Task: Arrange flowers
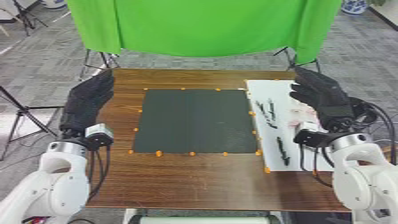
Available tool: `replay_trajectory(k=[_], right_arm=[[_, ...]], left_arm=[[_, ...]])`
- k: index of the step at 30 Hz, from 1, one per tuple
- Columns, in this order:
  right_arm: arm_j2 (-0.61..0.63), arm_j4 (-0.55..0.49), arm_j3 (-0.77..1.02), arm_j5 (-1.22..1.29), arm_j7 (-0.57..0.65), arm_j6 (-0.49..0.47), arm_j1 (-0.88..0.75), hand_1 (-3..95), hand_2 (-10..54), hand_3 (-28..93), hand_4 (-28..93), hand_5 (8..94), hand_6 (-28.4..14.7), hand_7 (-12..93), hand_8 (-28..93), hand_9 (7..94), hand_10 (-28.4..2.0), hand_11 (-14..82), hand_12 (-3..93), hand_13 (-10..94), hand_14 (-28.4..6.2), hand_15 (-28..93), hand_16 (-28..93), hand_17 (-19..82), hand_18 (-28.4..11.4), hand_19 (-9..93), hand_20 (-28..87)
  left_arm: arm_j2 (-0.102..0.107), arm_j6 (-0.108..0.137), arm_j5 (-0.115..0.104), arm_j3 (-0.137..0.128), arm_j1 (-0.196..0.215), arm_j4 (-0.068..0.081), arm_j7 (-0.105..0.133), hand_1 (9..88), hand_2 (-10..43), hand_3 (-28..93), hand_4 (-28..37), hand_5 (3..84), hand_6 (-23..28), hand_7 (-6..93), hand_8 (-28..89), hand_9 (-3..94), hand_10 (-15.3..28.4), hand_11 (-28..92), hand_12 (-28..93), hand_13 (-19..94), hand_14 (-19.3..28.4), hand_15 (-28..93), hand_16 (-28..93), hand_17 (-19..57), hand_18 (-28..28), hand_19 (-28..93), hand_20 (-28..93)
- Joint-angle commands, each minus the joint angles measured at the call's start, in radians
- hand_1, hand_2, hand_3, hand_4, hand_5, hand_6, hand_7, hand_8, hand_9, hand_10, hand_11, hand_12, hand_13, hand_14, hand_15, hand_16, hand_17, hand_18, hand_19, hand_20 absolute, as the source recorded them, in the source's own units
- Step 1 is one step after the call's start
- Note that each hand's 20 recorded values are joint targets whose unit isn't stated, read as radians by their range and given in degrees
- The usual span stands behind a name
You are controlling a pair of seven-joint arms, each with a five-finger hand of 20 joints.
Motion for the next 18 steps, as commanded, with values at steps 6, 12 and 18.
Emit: replay_trajectory(k=[6,12,18], right_arm=[[0.005,-0.011,-0.013,-0.006,0.003,-0.007,-0.019,15.5,3.9,79,-24,39.5,-2.4,16,-12,35.1,-15.8,3.4,13.7,31,-15.2,8,19,16,-16.7,22,18],[0.012,-0.019,-0.01,-0.044,0.012,-0.005,-0.025,15.7,3.6,79,-24,39.5,-2.4,16,-12,35.3,-15.7,3.5,13.8,31,-15.2,8,19,16,-16.8,22,18],[0.015,-0.033,0.009,-0.068,0.026,-0.018,-0.038,16.1,3.2,79,-24,40.0,-2.4,17,-12,36.5,-15.8,4.1,14.0,31,-15.3,8,19,16,-16.8,22,18]], left_arm=[[-0.015,0.004,-0.038,-0.044,0.066,-0.027,0.009,29.9,12.9,68,-28.3,44.2,7.9,6.5,-8,35.6,14.5,15,6,21,12.2,25,-13,-5.1,12.1,38,2],[-0.013,0.013,-0.057,-0.059,0.093,-0.035,0.014,29.8,12.9,68,-28.3,43.5,7.7,6.5,-8,34.7,14.4,15,6,21,12.1,25,-13,-5.1,12.2,38,2],[-0.01,0.026,-0.076,-0.089,0.126,-0.049,0.033,29.8,12.8,68,-28.3,43.5,7.9,6.5,-8,34.7,14.5,15,6,21,12.3,25,-13,-5.2,12.4,38,2]])
